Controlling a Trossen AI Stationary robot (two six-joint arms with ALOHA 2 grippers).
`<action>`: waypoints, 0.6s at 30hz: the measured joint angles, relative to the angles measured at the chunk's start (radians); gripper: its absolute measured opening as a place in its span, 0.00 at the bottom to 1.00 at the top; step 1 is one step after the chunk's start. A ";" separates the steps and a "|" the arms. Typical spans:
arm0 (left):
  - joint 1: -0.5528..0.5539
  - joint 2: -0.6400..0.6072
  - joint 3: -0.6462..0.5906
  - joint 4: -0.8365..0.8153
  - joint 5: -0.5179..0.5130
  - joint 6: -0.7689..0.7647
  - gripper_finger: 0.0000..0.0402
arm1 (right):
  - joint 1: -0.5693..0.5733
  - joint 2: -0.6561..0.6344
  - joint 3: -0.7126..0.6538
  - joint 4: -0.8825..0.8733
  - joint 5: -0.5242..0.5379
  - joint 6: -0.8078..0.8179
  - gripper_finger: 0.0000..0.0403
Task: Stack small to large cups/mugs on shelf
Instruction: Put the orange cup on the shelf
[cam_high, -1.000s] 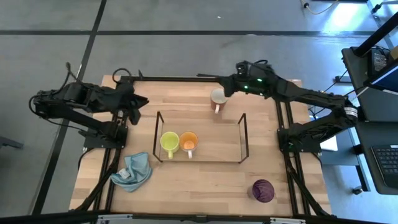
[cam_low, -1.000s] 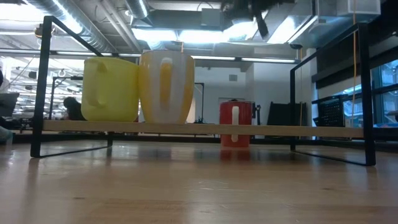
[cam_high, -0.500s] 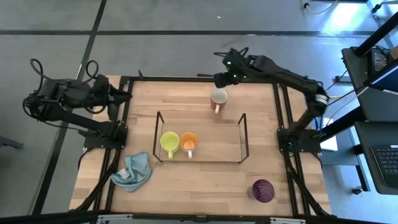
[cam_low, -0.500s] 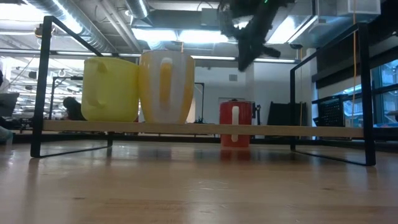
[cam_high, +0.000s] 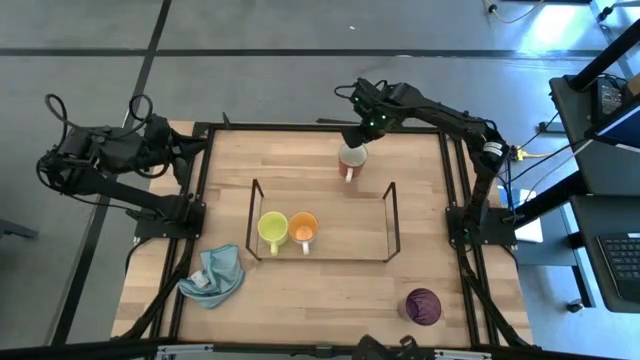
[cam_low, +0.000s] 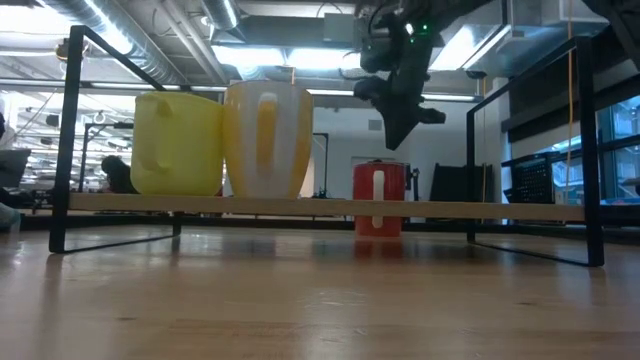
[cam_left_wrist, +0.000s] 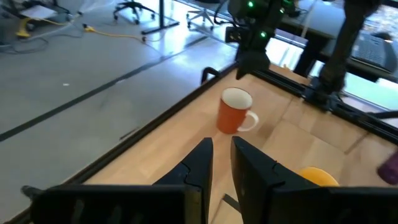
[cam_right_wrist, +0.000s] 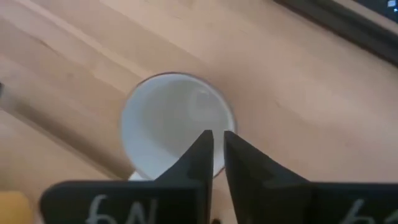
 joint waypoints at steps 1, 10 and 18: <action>0.000 0.000 0.000 0.000 -0.012 0.000 0.13 | -0.005 0.004 0.000 0.003 0.000 -0.021 0.12; 0.000 0.000 0.000 -0.004 -0.069 0.007 0.13 | -0.001 0.008 0.000 0.057 -0.026 -0.252 0.30; 0.000 0.000 0.000 -0.004 -0.083 0.004 0.13 | -0.002 0.072 0.000 0.036 -0.046 -0.329 0.34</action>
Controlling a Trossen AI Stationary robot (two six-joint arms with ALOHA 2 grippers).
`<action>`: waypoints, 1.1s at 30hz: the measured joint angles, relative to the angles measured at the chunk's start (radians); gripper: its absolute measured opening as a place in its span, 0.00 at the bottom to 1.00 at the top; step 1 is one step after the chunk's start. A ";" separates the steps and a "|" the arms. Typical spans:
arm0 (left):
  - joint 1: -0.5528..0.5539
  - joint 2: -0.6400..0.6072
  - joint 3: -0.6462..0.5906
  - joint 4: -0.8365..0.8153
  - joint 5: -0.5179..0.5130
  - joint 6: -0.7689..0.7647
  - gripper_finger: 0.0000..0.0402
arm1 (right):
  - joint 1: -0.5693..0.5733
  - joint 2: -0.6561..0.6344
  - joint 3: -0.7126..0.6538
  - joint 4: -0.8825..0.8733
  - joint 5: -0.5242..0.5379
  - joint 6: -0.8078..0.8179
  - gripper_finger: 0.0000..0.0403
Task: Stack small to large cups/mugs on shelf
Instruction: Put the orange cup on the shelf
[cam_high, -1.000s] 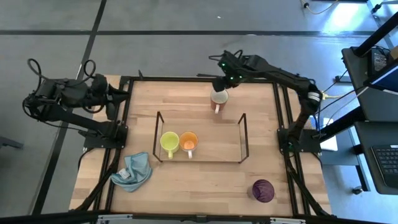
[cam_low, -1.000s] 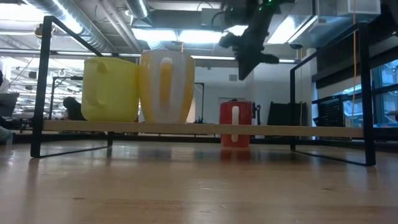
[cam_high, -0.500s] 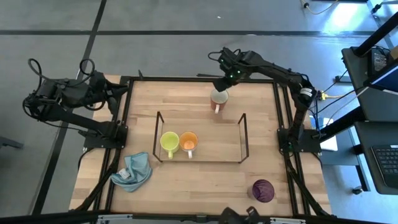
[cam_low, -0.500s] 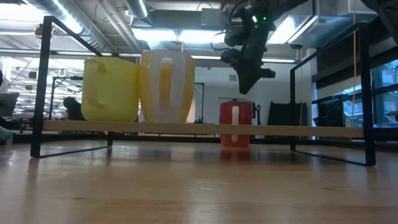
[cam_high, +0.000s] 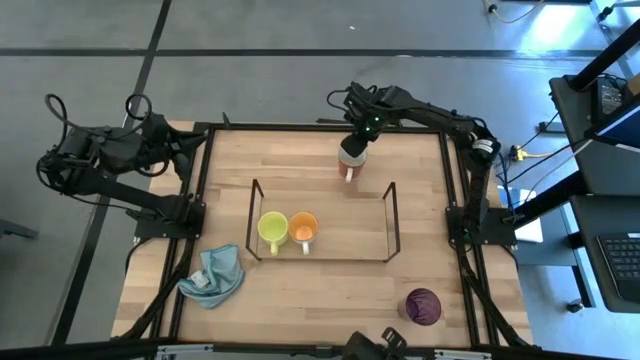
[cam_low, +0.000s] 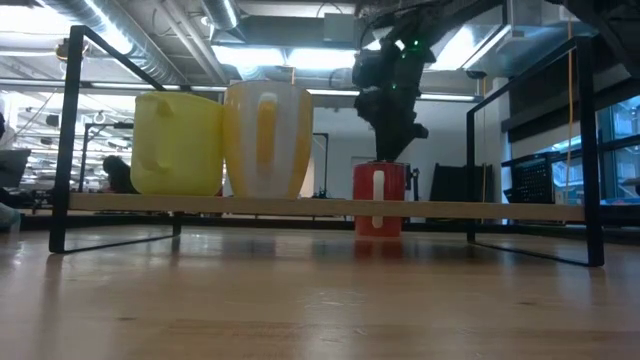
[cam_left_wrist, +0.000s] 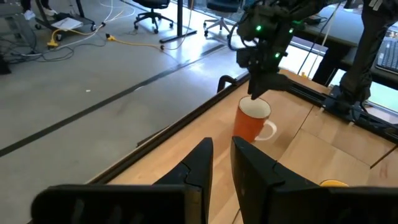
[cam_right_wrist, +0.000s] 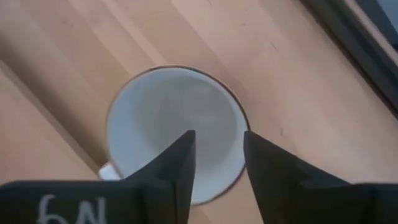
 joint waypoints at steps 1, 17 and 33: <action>0.000 0.000 0.000 0.000 0.000 -0.003 0.13 | 0.001 0.008 0.000 0.000 0.001 -0.006 0.34; 0.000 0.000 0.000 -0.033 -0.001 -0.052 0.13 | 0.004 0.020 0.000 0.019 0.078 -0.065 0.34; 0.000 0.000 0.000 -0.034 -0.011 -0.050 0.13 | 0.008 0.037 -0.001 0.014 0.059 -0.156 0.34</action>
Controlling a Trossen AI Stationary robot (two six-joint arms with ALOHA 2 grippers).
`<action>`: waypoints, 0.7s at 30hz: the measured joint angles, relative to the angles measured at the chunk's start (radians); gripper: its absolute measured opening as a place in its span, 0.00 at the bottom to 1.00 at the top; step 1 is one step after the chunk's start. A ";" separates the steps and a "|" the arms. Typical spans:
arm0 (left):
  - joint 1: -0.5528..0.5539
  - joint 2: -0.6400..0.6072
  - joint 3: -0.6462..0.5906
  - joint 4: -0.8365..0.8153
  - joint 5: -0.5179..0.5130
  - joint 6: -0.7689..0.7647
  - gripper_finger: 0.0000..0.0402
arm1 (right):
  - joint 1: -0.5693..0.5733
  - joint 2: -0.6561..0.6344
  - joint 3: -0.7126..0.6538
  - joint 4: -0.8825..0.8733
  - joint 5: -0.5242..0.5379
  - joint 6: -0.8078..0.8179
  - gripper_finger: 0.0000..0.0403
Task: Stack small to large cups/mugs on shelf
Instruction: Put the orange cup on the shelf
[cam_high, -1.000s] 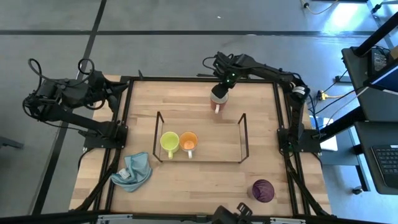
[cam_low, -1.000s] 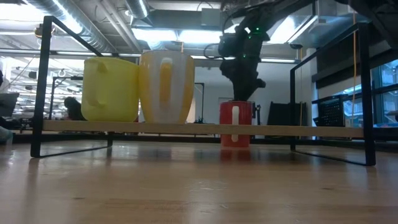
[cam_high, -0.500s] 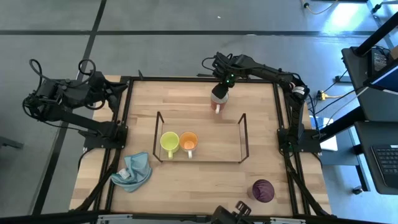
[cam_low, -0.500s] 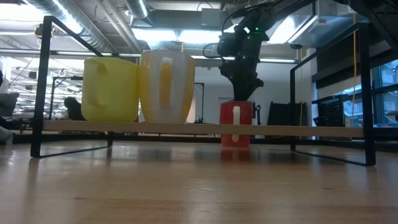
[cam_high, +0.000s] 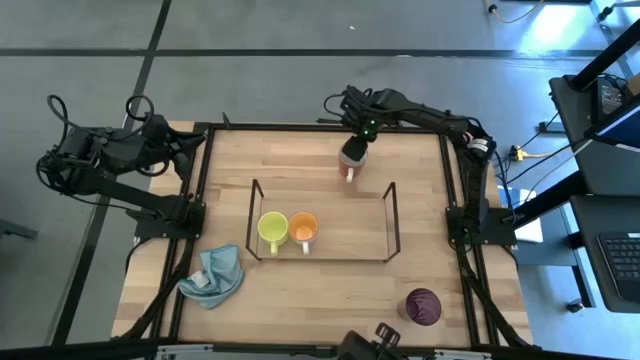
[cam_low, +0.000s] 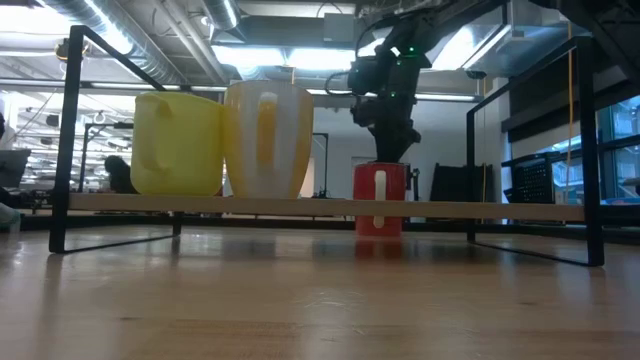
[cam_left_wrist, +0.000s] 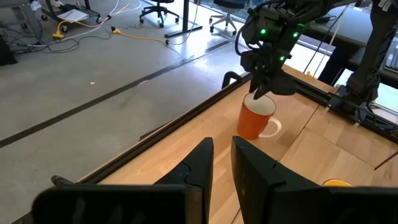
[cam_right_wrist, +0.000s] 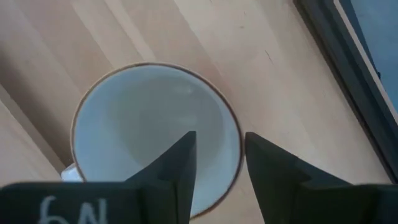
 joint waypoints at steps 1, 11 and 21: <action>0.000 0.000 0.000 0.000 0.000 0.000 0.13 | 0.000 0.006 0.000 -0.001 -0.003 -0.004 0.34; 0.000 0.000 0.000 0.000 0.000 0.000 0.13 | 0.011 0.048 0.000 -0.006 -0.007 0.008 0.34; 0.000 0.000 0.000 -0.001 -0.008 0.000 0.13 | 0.012 0.048 0.000 -0.020 -0.009 0.034 0.12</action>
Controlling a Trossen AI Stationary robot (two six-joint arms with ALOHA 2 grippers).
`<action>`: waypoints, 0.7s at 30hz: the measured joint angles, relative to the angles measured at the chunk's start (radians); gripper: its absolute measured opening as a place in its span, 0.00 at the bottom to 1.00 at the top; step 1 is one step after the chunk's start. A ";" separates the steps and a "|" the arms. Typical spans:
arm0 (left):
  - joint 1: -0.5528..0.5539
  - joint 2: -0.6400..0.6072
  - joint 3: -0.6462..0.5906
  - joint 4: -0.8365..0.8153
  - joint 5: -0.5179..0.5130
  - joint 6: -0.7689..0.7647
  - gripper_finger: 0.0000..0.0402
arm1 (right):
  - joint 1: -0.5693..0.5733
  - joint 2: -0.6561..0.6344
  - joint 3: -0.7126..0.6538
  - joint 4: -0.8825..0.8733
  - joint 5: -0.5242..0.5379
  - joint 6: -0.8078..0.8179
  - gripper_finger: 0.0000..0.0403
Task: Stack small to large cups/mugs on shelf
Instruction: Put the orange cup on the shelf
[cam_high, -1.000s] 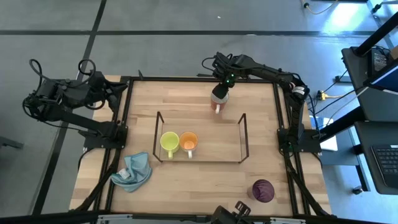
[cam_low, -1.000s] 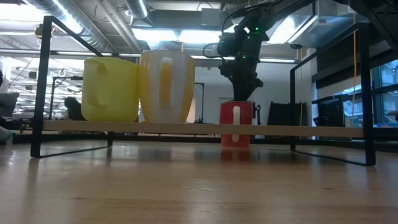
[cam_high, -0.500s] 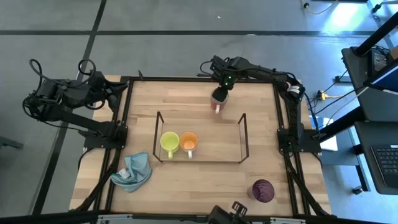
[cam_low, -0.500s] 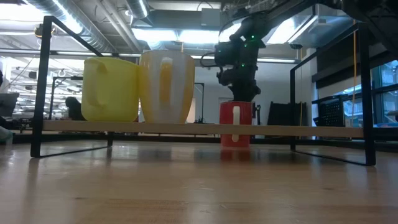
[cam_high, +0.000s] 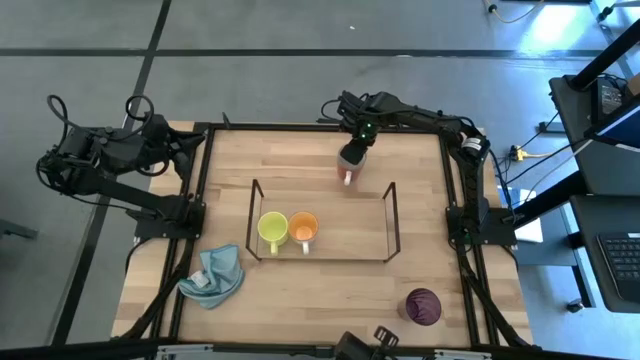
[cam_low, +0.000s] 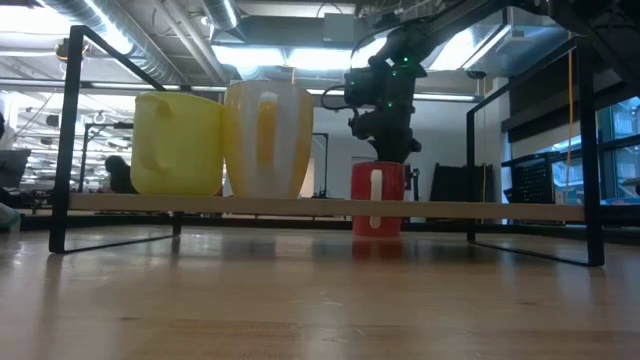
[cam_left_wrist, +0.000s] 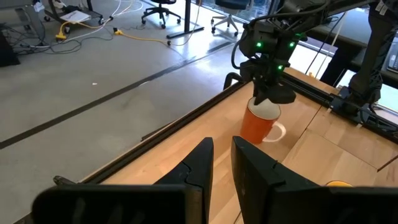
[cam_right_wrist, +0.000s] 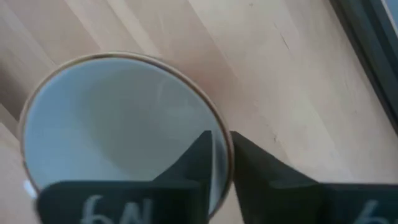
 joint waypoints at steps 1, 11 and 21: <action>0.000 0.000 0.000 0.000 0.000 0.000 0.13 | 0.000 0.000 0.000 -0.004 -0.007 0.001 0.09; 0.000 0.000 0.000 -0.004 0.000 0.000 0.13 | 0.013 0.000 0.001 -0.022 -0.018 0.012 0.08; 0.000 0.000 0.000 -0.026 0.000 0.000 0.13 | 0.041 -0.001 0.024 -0.124 -0.020 0.044 0.05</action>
